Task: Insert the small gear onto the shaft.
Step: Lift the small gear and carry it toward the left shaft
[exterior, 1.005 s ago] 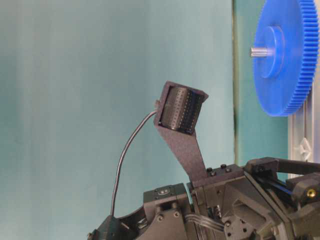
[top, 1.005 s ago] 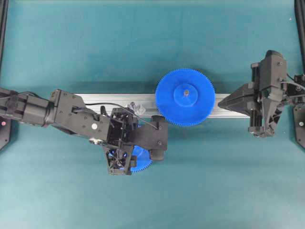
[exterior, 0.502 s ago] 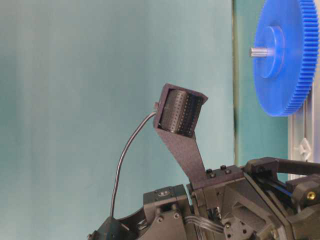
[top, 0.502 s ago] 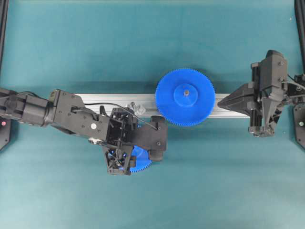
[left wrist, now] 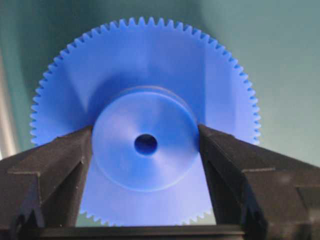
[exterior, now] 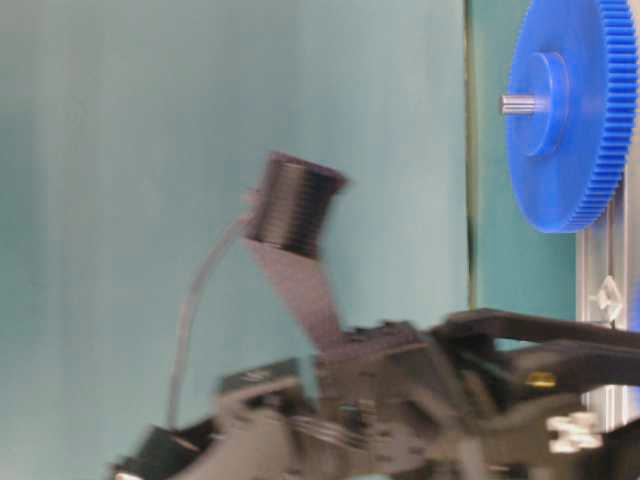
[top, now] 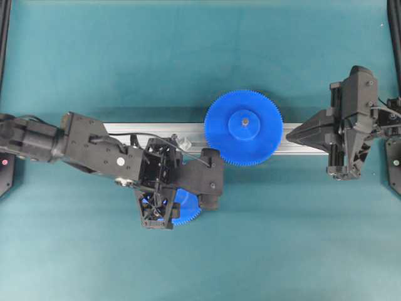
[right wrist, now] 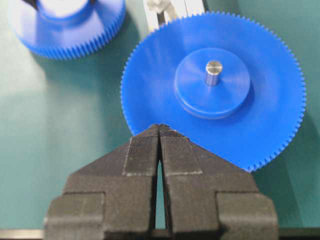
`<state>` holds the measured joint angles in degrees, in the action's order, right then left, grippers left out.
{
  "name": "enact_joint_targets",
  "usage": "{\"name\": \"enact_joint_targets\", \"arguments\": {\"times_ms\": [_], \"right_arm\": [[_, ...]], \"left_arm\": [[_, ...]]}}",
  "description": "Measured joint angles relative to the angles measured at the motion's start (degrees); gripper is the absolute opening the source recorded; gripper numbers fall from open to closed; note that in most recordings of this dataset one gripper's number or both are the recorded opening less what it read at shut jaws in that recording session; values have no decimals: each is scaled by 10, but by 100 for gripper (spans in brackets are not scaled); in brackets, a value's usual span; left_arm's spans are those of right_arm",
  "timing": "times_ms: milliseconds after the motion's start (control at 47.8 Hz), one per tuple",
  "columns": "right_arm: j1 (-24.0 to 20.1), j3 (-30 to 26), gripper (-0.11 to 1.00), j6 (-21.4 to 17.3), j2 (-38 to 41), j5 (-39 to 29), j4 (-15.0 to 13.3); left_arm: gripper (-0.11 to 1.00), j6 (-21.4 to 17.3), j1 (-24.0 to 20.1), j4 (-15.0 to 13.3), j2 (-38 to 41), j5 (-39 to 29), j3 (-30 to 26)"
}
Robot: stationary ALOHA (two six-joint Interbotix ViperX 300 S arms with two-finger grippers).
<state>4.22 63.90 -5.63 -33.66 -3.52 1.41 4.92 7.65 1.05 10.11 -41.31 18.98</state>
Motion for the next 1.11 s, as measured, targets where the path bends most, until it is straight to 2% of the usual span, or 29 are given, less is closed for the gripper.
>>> {"name": "enact_joint_targets", "arguments": {"times_ms": [230, 712, 1109], "right_arm": [[0, 4, 4, 1, 0, 3, 0], [1, 6, 4, 0, -1, 12, 0], [4, 6, 4, 0, -2, 12, 0]], "left_arm": [[70, -3, 1, 0, -18, -76, -31], [70, -3, 2, 0, -117, -89, -39], [70, -3, -5, 0, -130, -117, -52]]}}
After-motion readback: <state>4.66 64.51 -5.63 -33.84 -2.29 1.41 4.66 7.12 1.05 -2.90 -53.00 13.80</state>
